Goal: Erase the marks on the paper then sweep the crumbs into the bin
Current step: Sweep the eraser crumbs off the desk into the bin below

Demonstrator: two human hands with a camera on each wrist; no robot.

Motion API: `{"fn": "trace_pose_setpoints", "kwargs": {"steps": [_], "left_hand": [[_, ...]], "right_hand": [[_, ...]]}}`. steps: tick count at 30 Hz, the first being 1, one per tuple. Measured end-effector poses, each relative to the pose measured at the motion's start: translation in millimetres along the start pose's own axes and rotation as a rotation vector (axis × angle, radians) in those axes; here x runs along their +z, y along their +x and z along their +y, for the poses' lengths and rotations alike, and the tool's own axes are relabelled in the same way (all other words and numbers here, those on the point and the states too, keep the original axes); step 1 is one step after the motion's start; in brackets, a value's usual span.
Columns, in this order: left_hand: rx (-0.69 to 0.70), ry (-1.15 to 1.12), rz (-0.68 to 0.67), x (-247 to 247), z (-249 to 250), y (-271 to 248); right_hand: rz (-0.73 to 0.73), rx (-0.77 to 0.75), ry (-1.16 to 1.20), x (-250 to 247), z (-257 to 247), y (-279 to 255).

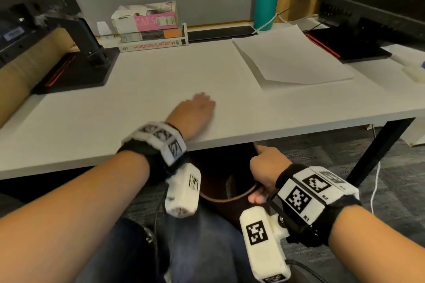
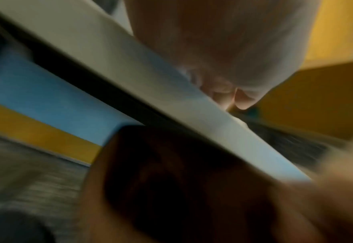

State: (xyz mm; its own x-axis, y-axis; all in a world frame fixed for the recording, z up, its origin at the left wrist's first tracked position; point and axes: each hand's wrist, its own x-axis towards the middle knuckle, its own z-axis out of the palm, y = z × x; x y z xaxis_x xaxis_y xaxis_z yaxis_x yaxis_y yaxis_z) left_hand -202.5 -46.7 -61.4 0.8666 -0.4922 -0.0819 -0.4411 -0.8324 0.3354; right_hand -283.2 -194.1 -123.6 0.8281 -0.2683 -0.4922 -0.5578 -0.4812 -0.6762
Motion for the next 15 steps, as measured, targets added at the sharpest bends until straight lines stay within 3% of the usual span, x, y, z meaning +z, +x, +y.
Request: {"fn": "trace_pose_setpoints", "kwargs": {"steps": [2, 4, 7, 10, 15], "left_hand": [[0.288, -0.014, -0.111, 26.6, 23.9, -29.8], [0.399, -0.251, -0.189, 51.6, 33.0, -58.8], [0.306, -0.329, -0.089, 68.2, 21.4, -52.0], [0.208, -0.218, -0.122, 71.3, 23.5, -36.8], [0.375, -0.13, -0.107, 68.6, 55.3, -32.2]], "right_hand": [[0.001, 0.018, 0.078, -3.6, 2.3, -6.5], [0.014, 0.011, 0.111, -6.5, 4.1, -14.4], [0.06, 0.008, 0.095, -8.1, 10.9, -11.7], [0.096, 0.016, 0.094, -8.1, 10.4, -11.3], [0.108, 0.024, 0.054, -20.5, 15.5, -11.8]]}}
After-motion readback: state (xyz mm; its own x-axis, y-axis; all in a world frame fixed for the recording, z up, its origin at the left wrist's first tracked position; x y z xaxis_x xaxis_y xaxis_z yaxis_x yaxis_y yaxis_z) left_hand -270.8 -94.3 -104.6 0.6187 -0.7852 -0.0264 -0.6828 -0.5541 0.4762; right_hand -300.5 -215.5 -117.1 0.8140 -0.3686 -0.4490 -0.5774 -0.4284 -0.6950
